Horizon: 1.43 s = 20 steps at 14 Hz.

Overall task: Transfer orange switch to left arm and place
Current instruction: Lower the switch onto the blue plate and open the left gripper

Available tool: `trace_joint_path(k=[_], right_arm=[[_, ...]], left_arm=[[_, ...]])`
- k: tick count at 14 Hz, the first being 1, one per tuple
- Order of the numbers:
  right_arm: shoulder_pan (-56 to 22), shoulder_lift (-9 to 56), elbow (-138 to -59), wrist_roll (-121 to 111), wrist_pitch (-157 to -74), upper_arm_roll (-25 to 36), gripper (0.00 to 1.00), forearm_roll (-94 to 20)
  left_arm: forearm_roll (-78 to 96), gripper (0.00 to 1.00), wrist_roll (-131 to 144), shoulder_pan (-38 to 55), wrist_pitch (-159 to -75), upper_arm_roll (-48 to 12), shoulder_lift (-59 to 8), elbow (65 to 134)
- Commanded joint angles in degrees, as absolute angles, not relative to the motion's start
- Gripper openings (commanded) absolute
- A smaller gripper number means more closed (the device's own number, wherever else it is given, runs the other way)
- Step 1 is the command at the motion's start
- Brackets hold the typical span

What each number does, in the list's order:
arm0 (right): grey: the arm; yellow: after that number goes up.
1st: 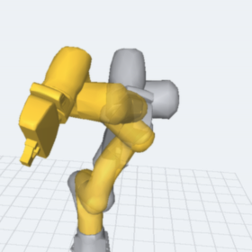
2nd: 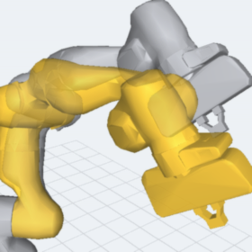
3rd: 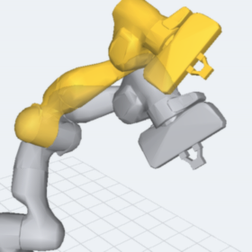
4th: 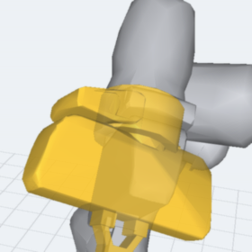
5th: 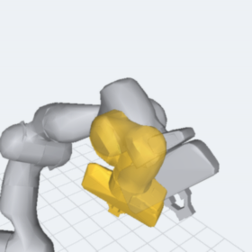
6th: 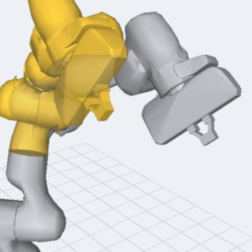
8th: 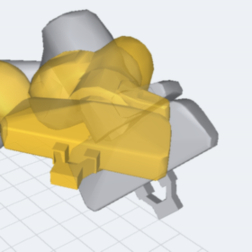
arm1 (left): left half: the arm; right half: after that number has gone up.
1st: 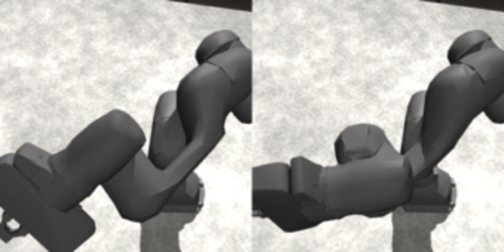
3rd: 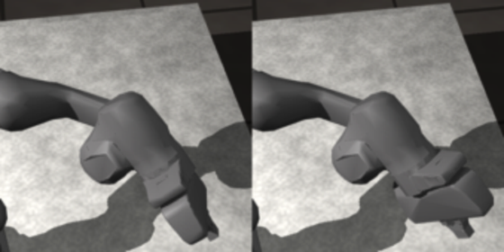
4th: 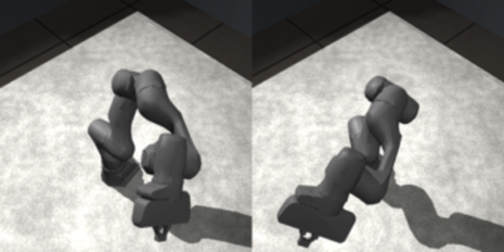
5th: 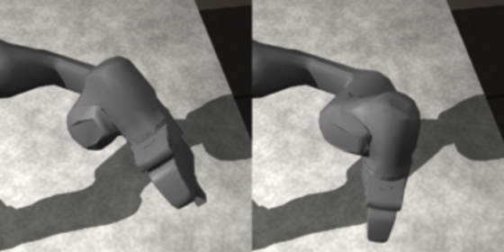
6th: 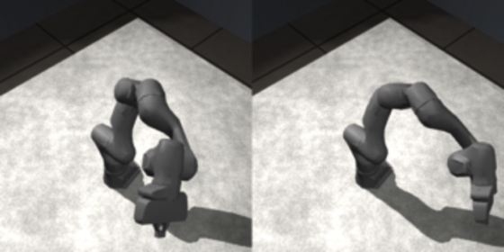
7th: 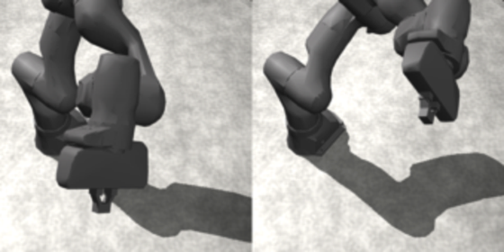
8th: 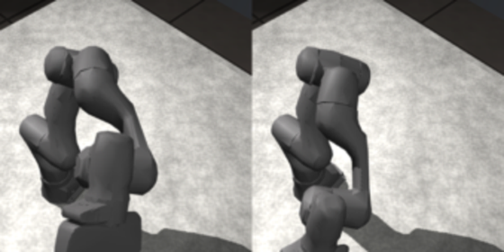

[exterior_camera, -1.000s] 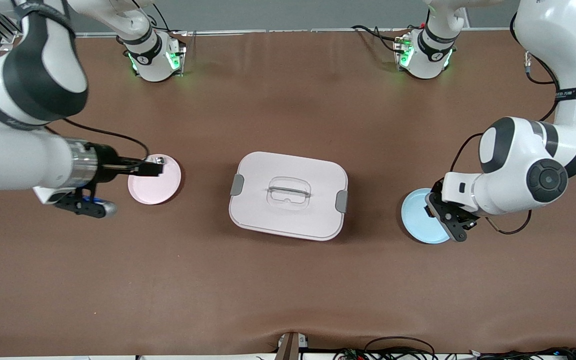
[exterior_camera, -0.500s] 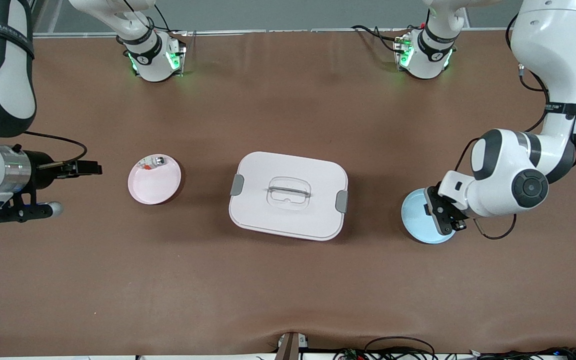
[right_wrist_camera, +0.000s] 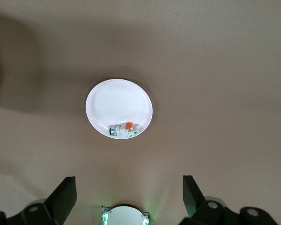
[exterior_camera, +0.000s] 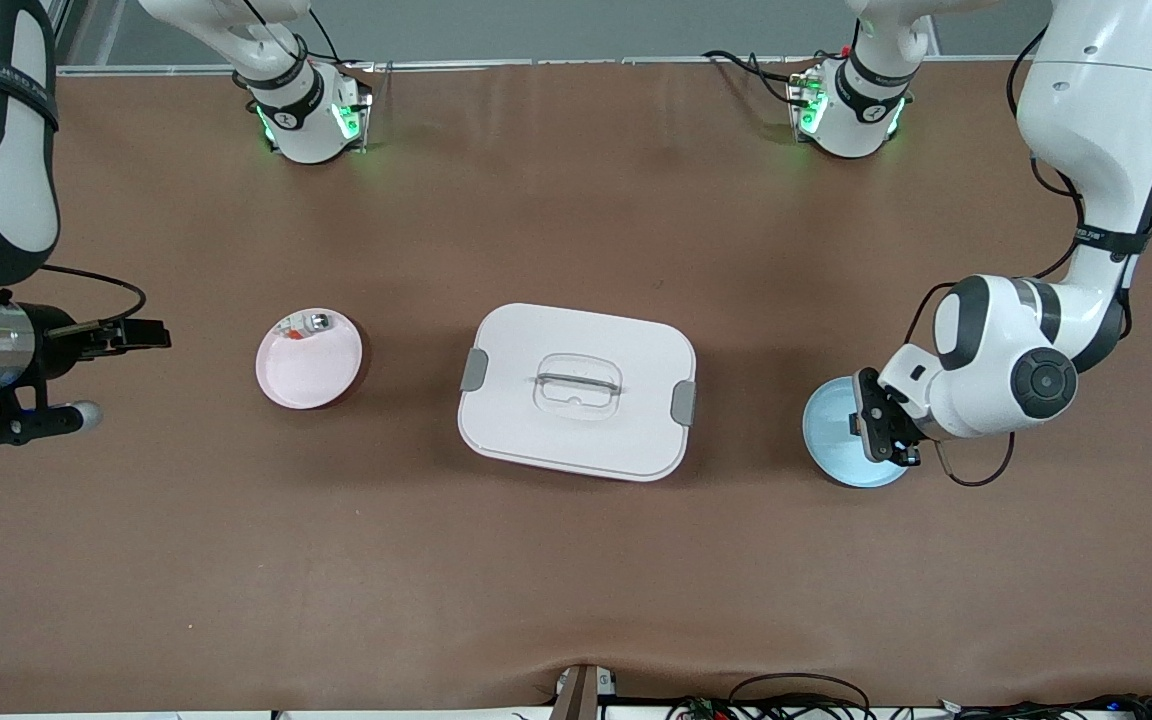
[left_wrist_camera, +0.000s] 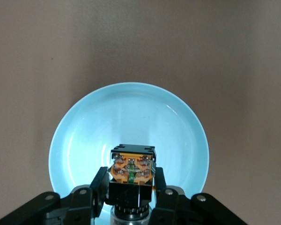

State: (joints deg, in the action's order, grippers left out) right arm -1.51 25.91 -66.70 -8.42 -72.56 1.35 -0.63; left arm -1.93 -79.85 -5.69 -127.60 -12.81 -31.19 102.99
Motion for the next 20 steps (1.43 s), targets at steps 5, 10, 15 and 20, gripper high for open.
trace_joint_path(k=[5, 10, 15, 20], right_arm=[[0.3, 25.3, -67.4, -8.5, -71.5, 0.3, 1.0, 0.8], [1.3, 25.2, -67.2, -8.5, -72.0, 0.4, 1.0, 1.0], [4.3, 25.0, -67.0, -6.6, -72.4, 0.4, 1.0, 0.4], [4.1, 23.3, -66.4, -1.8, -72.6, -0.3, 1.0, 0.0]], left_arm=[[-6.6, 0.0, -81.6, -6.1, -133.5, -13.2, -31.4, 107.1], [-6.6, 0.0, -81.4, -6.3, -137.3, -13.2, -32.2, 109.1], [-6.6, 0.0, -81.4, -6.5, -138.4, -13.2, -33.0, 109.0], [-6.6, 0.32, -81.3, -6.6, -138.8, -13.3, -33.9, 109.0]])
